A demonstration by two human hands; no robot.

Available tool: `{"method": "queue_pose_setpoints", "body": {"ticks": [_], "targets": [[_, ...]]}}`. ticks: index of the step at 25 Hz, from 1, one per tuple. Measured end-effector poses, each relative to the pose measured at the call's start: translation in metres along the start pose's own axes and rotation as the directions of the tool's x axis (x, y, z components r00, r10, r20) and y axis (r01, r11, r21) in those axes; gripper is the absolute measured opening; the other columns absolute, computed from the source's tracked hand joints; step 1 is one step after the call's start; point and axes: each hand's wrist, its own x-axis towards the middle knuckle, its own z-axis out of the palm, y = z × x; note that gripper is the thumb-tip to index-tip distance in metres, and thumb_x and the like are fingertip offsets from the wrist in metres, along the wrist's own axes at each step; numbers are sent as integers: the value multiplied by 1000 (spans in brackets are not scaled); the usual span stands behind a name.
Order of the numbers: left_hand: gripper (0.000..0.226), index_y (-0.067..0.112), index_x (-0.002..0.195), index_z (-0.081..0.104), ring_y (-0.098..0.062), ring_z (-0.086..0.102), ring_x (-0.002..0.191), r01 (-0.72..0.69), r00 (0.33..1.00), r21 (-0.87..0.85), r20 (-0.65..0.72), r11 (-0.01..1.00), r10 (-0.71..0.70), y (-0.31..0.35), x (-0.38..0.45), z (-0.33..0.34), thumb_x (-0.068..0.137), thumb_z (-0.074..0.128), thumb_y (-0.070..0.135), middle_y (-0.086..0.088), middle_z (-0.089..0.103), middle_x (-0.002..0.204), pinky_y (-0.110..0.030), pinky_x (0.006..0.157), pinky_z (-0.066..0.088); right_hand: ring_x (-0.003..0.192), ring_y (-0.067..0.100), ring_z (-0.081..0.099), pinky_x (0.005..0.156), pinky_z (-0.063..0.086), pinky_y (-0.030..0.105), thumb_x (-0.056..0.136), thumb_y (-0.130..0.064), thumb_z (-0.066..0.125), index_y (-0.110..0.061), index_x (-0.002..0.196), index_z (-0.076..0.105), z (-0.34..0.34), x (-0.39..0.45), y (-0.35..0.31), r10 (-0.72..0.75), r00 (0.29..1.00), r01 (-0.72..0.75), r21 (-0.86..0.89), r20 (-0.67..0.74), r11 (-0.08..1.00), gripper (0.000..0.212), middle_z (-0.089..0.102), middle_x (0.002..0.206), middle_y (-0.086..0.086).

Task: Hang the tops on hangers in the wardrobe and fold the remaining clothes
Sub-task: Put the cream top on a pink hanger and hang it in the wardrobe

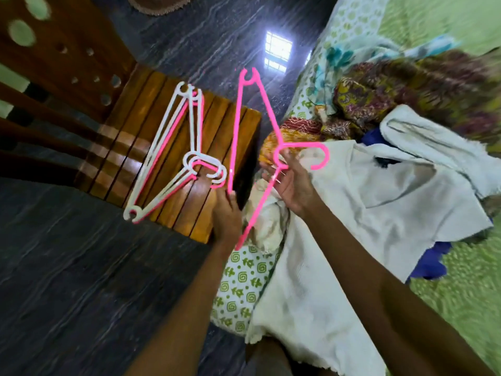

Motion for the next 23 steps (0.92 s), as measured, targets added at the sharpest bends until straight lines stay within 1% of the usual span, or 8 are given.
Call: {"method": "queue_pose_setpoints", "body": {"ticks": [3, 8, 10, 12, 15, 17, 20, 23], "targets": [[23, -3, 105, 50, -36, 59, 76, 99, 993, -55, 64, 994, -96, 43, -51, 46, 99, 39, 17, -24, 60, 83, -34, 58, 31, 74, 15, 63, 69, 49, 28, 91, -24, 54, -20, 98, 55, -25, -31, -31, -145, 964, 125, -103, -225, 987, 8, 64, 95, 1], [16, 14, 102, 51, -29, 59, 75, 12, 912, -88, 410, 996, 26, 84, -116, 93, 98, 42, 26, -9, 60, 80, -35, 65, 47, 41, 4, 33, 37, 25, 15, 91, -20, 57, -19, 82, 64, -89, -85, -105, -396, 736, 245, -330, -550, 912, 11, 62, 71, -3], [26, 11, 104, 56, -27, 59, 87, -102, 869, -30, 483, 994, 104, 98, -115, 105, 96, 44, 33, -9, 63, 91, -37, 73, 47, 38, 2, 30, 36, 23, 14, 89, -19, 60, -20, 76, 66, -120, -110, -130, -478, 666, 232, -450, -573, 863, 14, 61, 59, -9], [32, 5, 102, 59, -27, 58, 94, -225, 880, -68, 414, 972, 233, 112, -96, 117, 90, 46, 31, -11, 62, 96, -38, 81, 46, 38, 0, 37, 41, 27, 10, 87, -17, 62, -18, 77, 68, -154, -129, -148, -556, 623, 194, -580, -550, 791, 12, 61, 52, -12], [27, 2, 105, 60, -32, 54, 106, -438, 857, 72, 335, 896, 392, 134, -45, 136, 83, 52, 16, -15, 60, 108, -45, 91, 44, 48, -2, 43, 52, 32, 10, 83, -24, 67, -11, 86, 73, -200, -147, -153, -599, 609, 134, -677, -520, 724, 15, 62, 50, -11], [24, 4, 106, 62, -34, 47, 120, -563, 807, 234, 365, 793, 465, 151, -16, 151, 84, 56, 12, -17, 54, 125, -45, 101, 36, 62, 14, 43, 58, 32, 20, 72, -40, 70, -20, 73, 74, -223, -155, -150, -615, 617, 123, -712, -490, 691, 20, 60, 54, 1], [23, 10, 104, 68, -31, 19, 142, -692, 706, 407, 554, 596, 441, 172, 6, 172, 91, 51, 20, -16, 29, 150, -42, 114, 11, 68, 18, 42, 58, 33, 25, 74, -37, 72, -26, 66, 71, -245, -158, -145, -621, 629, 121, -730, -468, 673, 14, 57, 49, -3], [33, 11, 109, 66, -29, 18, 142, -706, 705, 555, 606, 439, 368, 183, 5, 183, 92, 47, 32, -16, 37, 144, -51, 114, -2, 68, 20, 44, 59, 35, 27, 78, -30, 73, -18, 73, 72, -252, -159, -142, -613, 656, 142, -726, -440, 673, 13, 58, 54, 10]]}}
